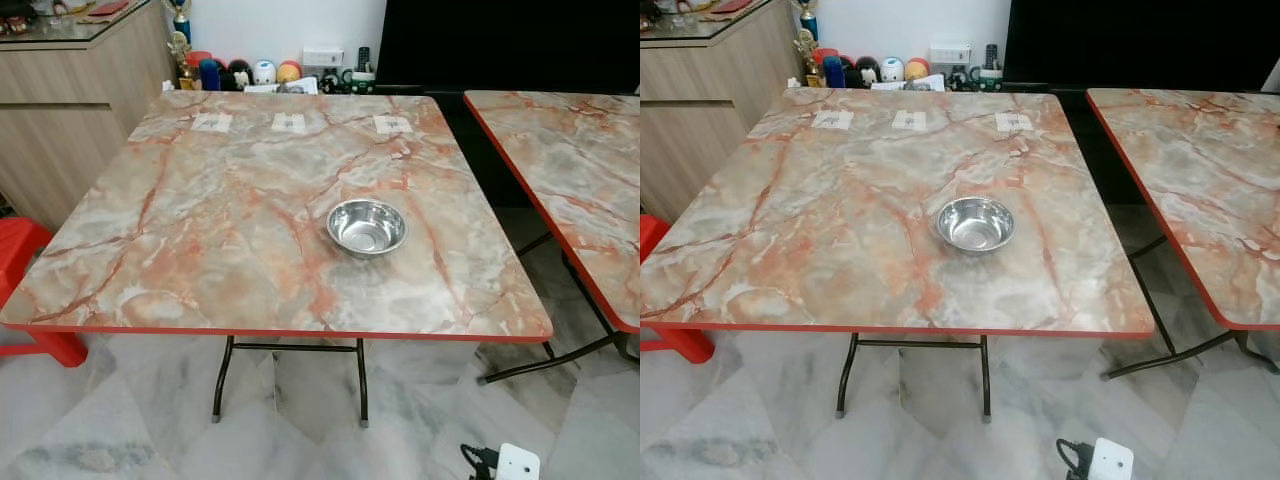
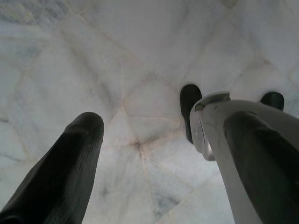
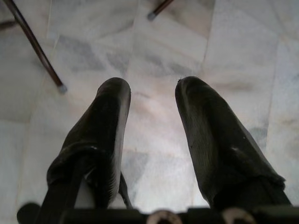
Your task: Setting the table
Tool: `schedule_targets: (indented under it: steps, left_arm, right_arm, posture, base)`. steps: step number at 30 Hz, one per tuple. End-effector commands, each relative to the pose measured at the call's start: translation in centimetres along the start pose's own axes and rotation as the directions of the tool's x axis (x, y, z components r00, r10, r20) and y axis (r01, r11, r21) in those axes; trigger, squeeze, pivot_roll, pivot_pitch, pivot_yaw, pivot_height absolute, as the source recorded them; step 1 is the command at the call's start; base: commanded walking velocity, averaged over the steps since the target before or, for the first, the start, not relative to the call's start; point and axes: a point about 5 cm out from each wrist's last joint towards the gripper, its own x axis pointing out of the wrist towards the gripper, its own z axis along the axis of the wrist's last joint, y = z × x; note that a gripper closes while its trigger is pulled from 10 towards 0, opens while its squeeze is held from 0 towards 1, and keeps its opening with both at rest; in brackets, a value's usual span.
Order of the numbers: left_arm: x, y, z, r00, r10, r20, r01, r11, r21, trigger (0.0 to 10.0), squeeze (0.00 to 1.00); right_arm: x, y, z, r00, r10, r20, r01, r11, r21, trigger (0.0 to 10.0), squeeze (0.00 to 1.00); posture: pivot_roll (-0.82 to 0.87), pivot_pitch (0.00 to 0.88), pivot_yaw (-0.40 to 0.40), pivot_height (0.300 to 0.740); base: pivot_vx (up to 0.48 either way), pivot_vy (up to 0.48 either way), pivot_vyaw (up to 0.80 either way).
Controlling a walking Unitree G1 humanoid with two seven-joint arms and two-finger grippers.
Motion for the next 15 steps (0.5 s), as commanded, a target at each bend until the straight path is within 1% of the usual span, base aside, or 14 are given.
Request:
schedule_targets:
  steps: [1,2,4,9,10,12,13,15]
  left_arm:
    - [-0.2,0.0,-1.1,1.000,0.005,-0.030,-0.005,1.000,-0.004,10.0,0.00]
    - [-0.2,0.0,-1.1,1.000,0.005,-0.030,-0.005,1.000,-0.004,10.0,0.00]
    - [-0.4,0.2,-1.6,0.999,0.010,-0.039,-0.010,1.000,-0.004,10.0,0.00]
    - [-0.5,0.4,-1.9,0.999,0.012,-0.046,-0.012,1.000,-0.002,10.0,0.00]
    - [-0.6,0.4,-2.0,0.999,0.012,-0.046,-0.012,1.000,-0.002,10.0,0.00]
    - [-0.6,0.5,-2.1,0.999,0.013,-0.047,-0.013,1.000,-0.003,10.0,0.00]
    - [-0.6,0.5,-2.1,0.999,0.013,-0.047,-0.013,1.000,-0.003,10.0,0.00]
    - [-0.6,0.5,-2.2,0.999,0.013,-0.047,-0.014,1.000,-0.003,10.0,0.00]
  right_arm:
    - [-0.2,-0.3,-0.3,1.000,-0.024,0.003,0.024,0.999,0.024,10.0,0.00]
    - [-0.2,-0.3,-0.3,1.000,-0.024,0.003,0.024,0.999,0.025,10.0,0.00]
    - [-0.3,-0.3,0.0,0.998,-0.033,0.044,0.031,0.998,0.049,10.0,0.00]
    - [-0.3,-0.3,0.5,0.995,-0.021,0.099,0.017,0.999,0.039,10.0,0.00]
    - [0.1,-0.2,2.1,0.984,-0.031,0.174,0.026,0.999,0.034,10.0,0.00]
    - [0.5,0.0,4.5,0.959,-0.046,0.281,0.039,0.999,0.030,10.0,0.00]
    - [0.8,-0.1,6.4,0.934,-0.052,0.354,0.044,0.999,0.031,10.0,0.00]
    - [1.0,-0.2,9.2,0.885,-0.061,0.461,0.050,0.998,0.035,10.0,0.00]
  posture:
    - [0.02,0.083,-0.026,0.740]
    - [0.02,0.083,-0.026,0.740]
    - [0.01,0.085,-0.022,0.740]
    - [0.01,0.084,-0.021,0.740]
    - [0.01,0.084,-0.022,0.740]
    - [0.01,0.084,-0.022,0.740]
    - [0.01,0.084,-0.022,0.740]
    - [0.01,0.084,-0.022,0.740]
  base:
    - [0.000,0.000,0.00]
    - [0.000,0.000,0.00]
    - [0.000,0.000,0.00]
    - [0.000,0.000,0.00]
    - [0.000,0.000,0.00]
    - [0.000,0.000,0.00]
    - [0.000,0.000,0.00]
    - [0.000,0.000,0.00]
